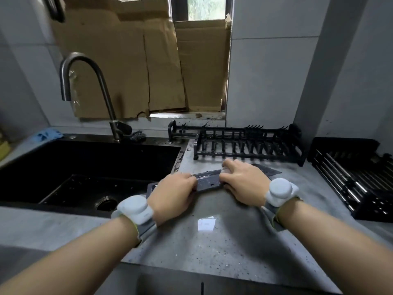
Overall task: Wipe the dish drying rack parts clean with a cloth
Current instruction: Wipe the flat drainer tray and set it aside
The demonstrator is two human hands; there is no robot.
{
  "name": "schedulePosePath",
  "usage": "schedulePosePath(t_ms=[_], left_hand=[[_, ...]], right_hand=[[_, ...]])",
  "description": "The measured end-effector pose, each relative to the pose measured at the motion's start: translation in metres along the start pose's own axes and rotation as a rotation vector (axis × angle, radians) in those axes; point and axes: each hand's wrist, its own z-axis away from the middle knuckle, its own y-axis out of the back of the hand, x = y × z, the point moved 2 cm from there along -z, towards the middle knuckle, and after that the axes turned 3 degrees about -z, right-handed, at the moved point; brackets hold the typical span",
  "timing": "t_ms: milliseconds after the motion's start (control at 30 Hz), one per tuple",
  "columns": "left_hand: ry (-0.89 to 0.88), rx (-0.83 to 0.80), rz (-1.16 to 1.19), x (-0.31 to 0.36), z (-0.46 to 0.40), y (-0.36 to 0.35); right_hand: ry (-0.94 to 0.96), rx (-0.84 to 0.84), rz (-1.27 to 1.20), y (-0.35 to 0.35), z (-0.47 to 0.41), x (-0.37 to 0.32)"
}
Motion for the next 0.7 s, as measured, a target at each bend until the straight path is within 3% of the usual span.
schedulePosePath(t_ms=[200,367,700], left_hand=[[0.048,0.138,-0.181,-0.041,-0.033,0.025],[0.235,0.140,-0.127,-0.063,-0.051,0.041],[0.298,0.202,0.054,-0.090,-0.047,0.072]], right_hand=[[-0.067,0.064,0.091,0.030,-0.049,0.002],[-0.212,0.051,0.051,0.040,-0.087,0.001],[-0.232,0.086,-0.124,0.063,-0.107,-0.007]])
